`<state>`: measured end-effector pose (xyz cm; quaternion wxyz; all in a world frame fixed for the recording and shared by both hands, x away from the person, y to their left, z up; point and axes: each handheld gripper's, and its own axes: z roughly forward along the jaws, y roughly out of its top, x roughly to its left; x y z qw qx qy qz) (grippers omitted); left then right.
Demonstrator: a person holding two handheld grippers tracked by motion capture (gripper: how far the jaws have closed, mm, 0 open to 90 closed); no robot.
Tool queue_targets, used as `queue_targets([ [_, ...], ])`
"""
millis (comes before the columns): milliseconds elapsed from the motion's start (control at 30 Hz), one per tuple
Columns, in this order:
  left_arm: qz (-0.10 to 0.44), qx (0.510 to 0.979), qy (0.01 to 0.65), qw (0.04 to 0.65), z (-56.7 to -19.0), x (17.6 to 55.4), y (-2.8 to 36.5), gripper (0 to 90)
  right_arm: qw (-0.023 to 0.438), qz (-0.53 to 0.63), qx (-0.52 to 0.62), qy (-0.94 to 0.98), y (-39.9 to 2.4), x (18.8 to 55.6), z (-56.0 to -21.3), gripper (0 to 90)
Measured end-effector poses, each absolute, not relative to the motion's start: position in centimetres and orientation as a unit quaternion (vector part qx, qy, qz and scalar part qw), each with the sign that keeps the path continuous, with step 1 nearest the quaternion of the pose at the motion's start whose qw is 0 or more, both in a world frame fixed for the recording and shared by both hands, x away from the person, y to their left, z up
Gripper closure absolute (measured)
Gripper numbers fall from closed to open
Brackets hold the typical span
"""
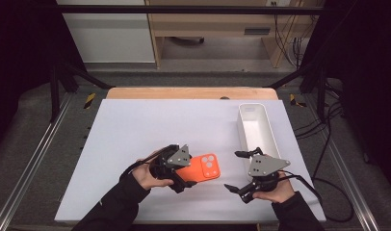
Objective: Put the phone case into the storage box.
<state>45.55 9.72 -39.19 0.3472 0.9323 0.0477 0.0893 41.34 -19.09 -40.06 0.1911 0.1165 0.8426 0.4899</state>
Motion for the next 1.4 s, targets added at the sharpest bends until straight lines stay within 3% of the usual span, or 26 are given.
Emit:
queue_targets([
  [800,0.094,0.931,-0.001,0.352,-38.6,44.5,8.4,15.6,0.197,0.465,0.069,0.86,-18.0,40.9,-40.6,2.0],
  [1400,0.095,0.929,-0.022,0.358,-38.5,43.8,8.0,15.6,0.168,0.469,0.05,0.866,-17.4,41.6,-40.8,2.2],
])
